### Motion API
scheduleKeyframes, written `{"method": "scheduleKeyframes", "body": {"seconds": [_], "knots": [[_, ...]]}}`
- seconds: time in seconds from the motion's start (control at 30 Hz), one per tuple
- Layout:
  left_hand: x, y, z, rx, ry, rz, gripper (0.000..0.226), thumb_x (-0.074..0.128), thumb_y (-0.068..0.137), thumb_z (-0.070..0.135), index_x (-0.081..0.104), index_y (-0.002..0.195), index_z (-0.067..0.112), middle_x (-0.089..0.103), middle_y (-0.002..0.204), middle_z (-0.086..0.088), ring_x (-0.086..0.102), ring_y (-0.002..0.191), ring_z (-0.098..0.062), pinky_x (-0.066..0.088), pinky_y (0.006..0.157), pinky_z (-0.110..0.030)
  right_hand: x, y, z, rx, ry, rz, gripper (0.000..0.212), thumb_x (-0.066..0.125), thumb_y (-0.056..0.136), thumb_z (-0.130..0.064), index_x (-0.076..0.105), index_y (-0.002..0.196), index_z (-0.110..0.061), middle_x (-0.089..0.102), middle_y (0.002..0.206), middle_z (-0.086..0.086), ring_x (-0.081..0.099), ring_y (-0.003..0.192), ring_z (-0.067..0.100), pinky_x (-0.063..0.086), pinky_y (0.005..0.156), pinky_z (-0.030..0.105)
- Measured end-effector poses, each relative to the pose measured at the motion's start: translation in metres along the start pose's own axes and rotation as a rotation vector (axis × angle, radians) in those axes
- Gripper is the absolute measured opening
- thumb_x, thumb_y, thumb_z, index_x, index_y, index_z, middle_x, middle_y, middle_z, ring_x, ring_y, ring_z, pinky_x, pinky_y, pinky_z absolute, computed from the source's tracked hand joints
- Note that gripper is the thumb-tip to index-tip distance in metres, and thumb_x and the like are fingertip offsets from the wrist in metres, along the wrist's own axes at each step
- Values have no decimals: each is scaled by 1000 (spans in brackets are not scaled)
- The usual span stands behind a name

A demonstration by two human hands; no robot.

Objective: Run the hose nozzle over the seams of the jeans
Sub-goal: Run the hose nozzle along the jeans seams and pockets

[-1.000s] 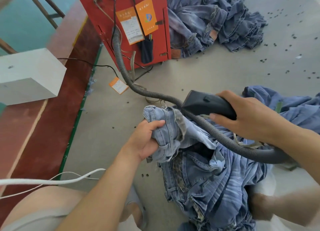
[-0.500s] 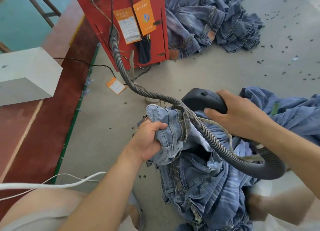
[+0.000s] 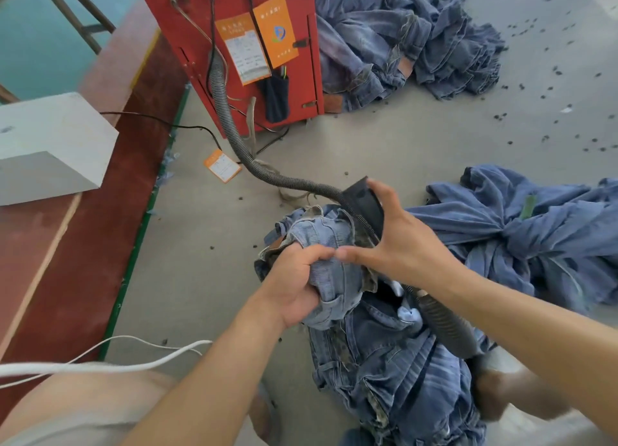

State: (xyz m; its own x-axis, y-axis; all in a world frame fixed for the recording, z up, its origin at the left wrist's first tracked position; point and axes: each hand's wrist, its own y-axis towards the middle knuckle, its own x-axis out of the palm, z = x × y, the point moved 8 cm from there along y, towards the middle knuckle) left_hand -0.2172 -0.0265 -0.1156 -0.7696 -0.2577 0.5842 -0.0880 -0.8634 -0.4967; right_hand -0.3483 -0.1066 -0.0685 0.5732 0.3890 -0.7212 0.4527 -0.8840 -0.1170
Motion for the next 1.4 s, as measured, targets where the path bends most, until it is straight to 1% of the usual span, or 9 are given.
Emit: {"method": "scheduleKeyframes", "body": {"seconds": [0.23, 0.37, 0.47, 0.6, 0.73, 0.83, 0.97, 1.2, 1.4], "knots": [[-27, 1, -15, -73, 201, 349, 69, 98, 53, 25, 74, 112, -3, 76, 106, -24, 75, 101, -40, 56, 97, -57, 15, 6, -14, -64, -22, -83, 123, 92, 71, -44, 2, 156, -44, 59, 108, -5, 58, 84, 18, 40, 59, 21], [-55, 7, -12, -125, 141, 426, 32, 82, 80, -1, 72, 110, -3, 77, 97, -25, 77, 85, -38, 63, 68, -47, -3, 9, -8, -61, -58, -62, 106, 83, 86, -33, 4, 156, -39, 57, 88, -10, 57, 65, 3, 43, 53, 20], [-83, 8, 6, -1, 315, 503, 15, 67, 95, -2, 72, 108, 4, 79, 92, -16, 78, 85, -33, 63, 62, -41, -23, 11, -1, -45, -92, -27, 86, 76, 92, -34, 14, 151, -36, 65, 100, 3, 64, 71, 19, 49, 60, 30], [-127, -6, 5, 49, 583, 791, 17, 61, 95, 1, 64, 110, 6, 72, 105, -26, 71, 96, -40, 62, 82, -53, -34, 8, 8, -33, -94, -9, 78, 76, 93, -32, 24, 151, -26, 64, 120, 12, 58, 85, 24, 47, 73, 35], [-153, -41, -7, 54, 582, 1133, 54, 70, 92, 21, 27, 125, 21, 54, 123, -17, 61, 86, -31, 56, 85, -45, -29, 4, 6, -64, -95, -24, 79, 76, 93, -31, 23, 152, -24, 64, 113, 11, 57, 86, 25, 44, 74, 36], [-128, -38, 14, 287, 1127, 1004, 36, 65, 95, 48, 42, 120, 36, 37, 132, -6, 54, 75, -12, 43, 73, -27, -25, 2, 1, -97, -111, -52, 81, 74, 95, -30, 18, 153, -26, 60, 104, 8, 59, 85, 28, 46, 74, 37], [-130, -21, -9, -120, 1372, 732, 79, 72, 66, 85, 45, 110, 24, 25, 127, -4, 51, 93, -18, 51, 90, -32, -23, 2, -4, -134, -106, -60, 78, 74, 95, -30, 19, 150, -30, 61, 100, 7, 63, 83, 30, 50, 72, 40], [-107, -25, 16, 293, 1488, 736, 41, 70, 97, 32, 66, 137, 22, 57, 116, 0, 53, 92, -10, 42, 84, -23, -17, 1, 3, -168, -157, -131, 75, 73, 95, -33, 18, 146, -38, 63, 99, 6, 62, 75, 15, 50, 63, 31], [-110, -40, 50, 469, 1344, 905, 16, 59, 103, 20, 71, 104, 9, 70, 104, -9, 56, 80, -15, 39, 69, -27, -20, 3, 7, -193, -146, -107, 73, 73, 94, -33, 20, 142, -44, 63, 98, 3, 62, 74, 10, 54, 63, 31]]}}
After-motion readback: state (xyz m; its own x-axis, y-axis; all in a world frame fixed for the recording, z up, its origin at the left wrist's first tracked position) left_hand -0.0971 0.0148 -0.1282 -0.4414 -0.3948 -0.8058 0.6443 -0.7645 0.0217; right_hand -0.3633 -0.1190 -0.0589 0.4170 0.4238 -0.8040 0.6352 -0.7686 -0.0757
